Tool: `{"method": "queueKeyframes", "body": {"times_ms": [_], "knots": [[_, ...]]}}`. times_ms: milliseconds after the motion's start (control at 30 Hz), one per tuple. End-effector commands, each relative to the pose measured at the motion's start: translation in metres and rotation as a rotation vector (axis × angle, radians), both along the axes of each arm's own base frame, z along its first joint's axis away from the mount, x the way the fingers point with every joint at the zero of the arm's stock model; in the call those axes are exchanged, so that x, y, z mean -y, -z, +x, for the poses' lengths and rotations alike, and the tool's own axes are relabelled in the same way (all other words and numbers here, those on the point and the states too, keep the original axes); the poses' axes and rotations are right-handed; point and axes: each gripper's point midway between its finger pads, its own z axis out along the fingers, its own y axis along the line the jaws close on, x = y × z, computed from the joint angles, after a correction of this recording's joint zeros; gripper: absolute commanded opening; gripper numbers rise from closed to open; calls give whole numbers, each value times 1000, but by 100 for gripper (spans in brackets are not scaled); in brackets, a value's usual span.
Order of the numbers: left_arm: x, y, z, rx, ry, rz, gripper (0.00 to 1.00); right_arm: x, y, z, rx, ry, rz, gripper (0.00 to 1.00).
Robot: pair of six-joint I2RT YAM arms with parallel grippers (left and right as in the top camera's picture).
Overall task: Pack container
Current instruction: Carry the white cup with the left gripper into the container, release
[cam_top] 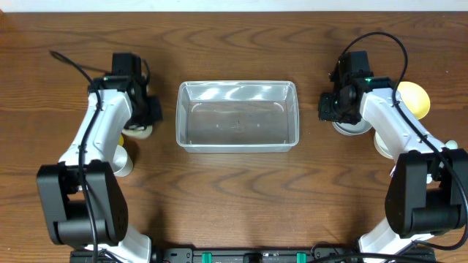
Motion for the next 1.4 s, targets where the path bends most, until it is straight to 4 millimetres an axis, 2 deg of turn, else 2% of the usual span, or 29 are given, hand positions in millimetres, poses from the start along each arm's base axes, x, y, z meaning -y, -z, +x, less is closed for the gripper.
{"method": "queueKeyframes", "body": {"times_ms": [0,100,200,300,367,433,700,900,1167,1367], "knots": [[22,-69,25,182,138,36,6,4,-4,5,14,10,-11,40],[54,-108,30,287,274,50,6,4,-4,5,14,10,-11,40],[92,-123,23,328,456,72,6,4,-4,5,14,11,-11,40],[132,-115,4,287,611,39,6,4,-4,5,14,11,-11,40],[151,-105,-6,245,663,-11,6,4,-4,5,14,10,-11,40],[160,-94,-10,204,687,-32,6,4,-4,4,12,10,-11,40],[162,-44,-5,68,681,-31,6,5,-4,2,1,10,-12,40],[151,-14,8,19,652,-7,6,5,-3,-1,-10,10,-13,40],[145,10,31,32,629,-4,6,5,-3,-1,-10,10,-13,40],[146,23,32,13,635,-3,7,5,-3,-2,-14,10,-13,40]]}}
